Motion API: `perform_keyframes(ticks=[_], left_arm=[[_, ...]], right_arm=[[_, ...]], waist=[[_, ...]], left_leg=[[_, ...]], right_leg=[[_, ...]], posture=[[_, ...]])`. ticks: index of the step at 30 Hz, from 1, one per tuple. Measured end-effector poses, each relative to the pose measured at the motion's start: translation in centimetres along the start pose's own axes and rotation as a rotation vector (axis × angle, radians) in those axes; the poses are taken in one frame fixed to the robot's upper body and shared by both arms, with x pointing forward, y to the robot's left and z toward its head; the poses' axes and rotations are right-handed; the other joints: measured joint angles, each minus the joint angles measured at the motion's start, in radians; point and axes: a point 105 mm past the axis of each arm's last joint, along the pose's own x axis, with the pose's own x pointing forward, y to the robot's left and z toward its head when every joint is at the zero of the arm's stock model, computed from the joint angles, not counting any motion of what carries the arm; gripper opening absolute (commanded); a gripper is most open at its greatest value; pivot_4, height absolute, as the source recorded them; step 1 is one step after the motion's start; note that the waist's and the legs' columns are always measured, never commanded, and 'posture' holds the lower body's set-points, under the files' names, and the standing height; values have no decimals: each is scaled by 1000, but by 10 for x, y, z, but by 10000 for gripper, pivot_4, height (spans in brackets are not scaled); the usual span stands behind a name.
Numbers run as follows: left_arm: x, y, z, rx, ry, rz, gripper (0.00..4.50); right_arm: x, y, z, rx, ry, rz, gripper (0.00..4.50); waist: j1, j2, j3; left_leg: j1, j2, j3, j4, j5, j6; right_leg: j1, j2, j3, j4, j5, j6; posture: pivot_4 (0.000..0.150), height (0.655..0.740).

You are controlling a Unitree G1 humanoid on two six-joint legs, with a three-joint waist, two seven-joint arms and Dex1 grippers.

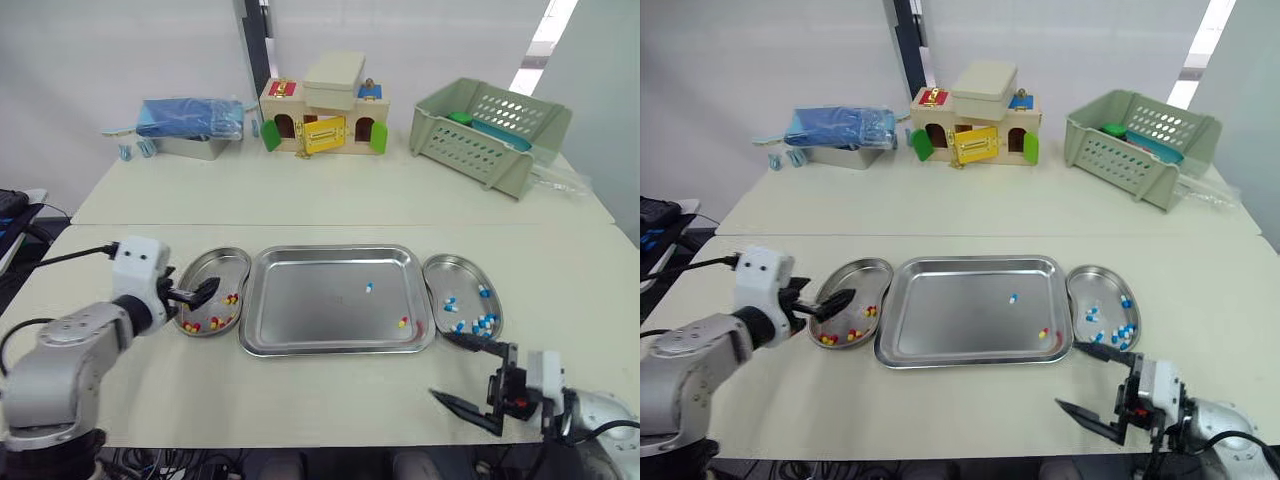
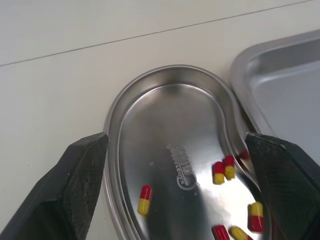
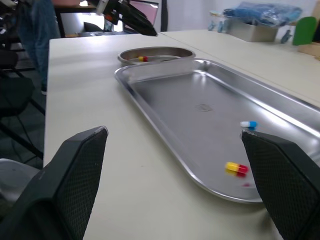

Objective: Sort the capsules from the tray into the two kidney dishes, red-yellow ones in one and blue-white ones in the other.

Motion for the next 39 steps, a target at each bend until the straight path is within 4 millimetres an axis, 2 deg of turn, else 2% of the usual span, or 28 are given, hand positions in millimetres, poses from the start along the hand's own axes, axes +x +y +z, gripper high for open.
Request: perform_keyframes(ticks=[3, 5, 8, 12, 15, 18, 21, 25, 36, 39], left_arm=[[-18, 3, 3, 21, -49, -86, 44836], [-31, 9, -7, 42, -52, -138, 44836], [-52, 30, -22, 75, -3, -145, 44836], [-71, 54, -33, 117, 45, -115, 44836], [-80, 69, -45, 119, 65, -81, 44836], [-84, 76, -50, 141, 75, -60, 44836], [-87, 78, -54, 161, 85, -52, 44836], [-88, 78, -55, 152, 83, -51, 44836], [-91, 75, -59, 145, 91, -49, 44836], [-90, 68, -57, 124, 68, -77, 44836]], right_arm=[[-2, -18, 17, -14, 8, -36, 45000], [-6, -33, 21, 2, 44, -74, 45000], [-27, -62, 23, -2, 185, -145, 45000], [-52, -81, 8, 28, 383, -166, 45000], [-67, -96, -2, 77, 436, -230, 45000], [-77, -108, -8, 112, 468, -272, 45000], [-86, -115, -17, 179, 541, -279, 45000], [-89, -124, -17, 219, 523, -300, 45000], [-95, -125, -21, 246, 542, -293, 45000], [-95, -125, -20, 228, 544, -283, 45000]], waist=[[3, 0, 0], [1, 0, 0], [3, -1, 0], [8, -1, 0], [4, -1, 0], [1, -1, 0], [0, -1, 0], [-1, -1, 0], [-1, -1, 1], [-1, -1, 1]], left_leg=[[0, 0, 0, 0, 0, 0], [0, 0, 1, 0, 0, 0], [0, 0, 1, 0, 0, 0], [-1, 0, 2, -1, 0, 1], [-1, 0, 2, -1, 0, 1], [0, 0, 2, -1, 0, 1], [0, 0, 2, -1, 0, 1], [-1, 1, 2, -1, 0, 1], [-1, 1, 2, -1, 0, 1], [-1, 1, 2, -1, 0, 1]], right_leg=[[0, 0, 0, -1, 0, 0], [0, 0, 1, -1, 0, 0], [0, 0, 0, -1, 0, 0], [0, 0, 0, -2, 0, 0], [0, 0, 0, -2, 0, 0], [0, 0, 0, -1, 0, 0], [-1, 0, 0, -1, 0, 0], [-1, 0, 0, -1, 0, 0], [-1, 0, 0, -1, 0, 0], [-1, 0, 0, -1, 0, 0]], posture=[[1500, 7400], [1500, 7400], [1500, 7400], [1500, 7400], [1500, 7400], [1500, 7400], [1500, 7400], [1500, 7400], [1500, 7400], [1500, 7400]])
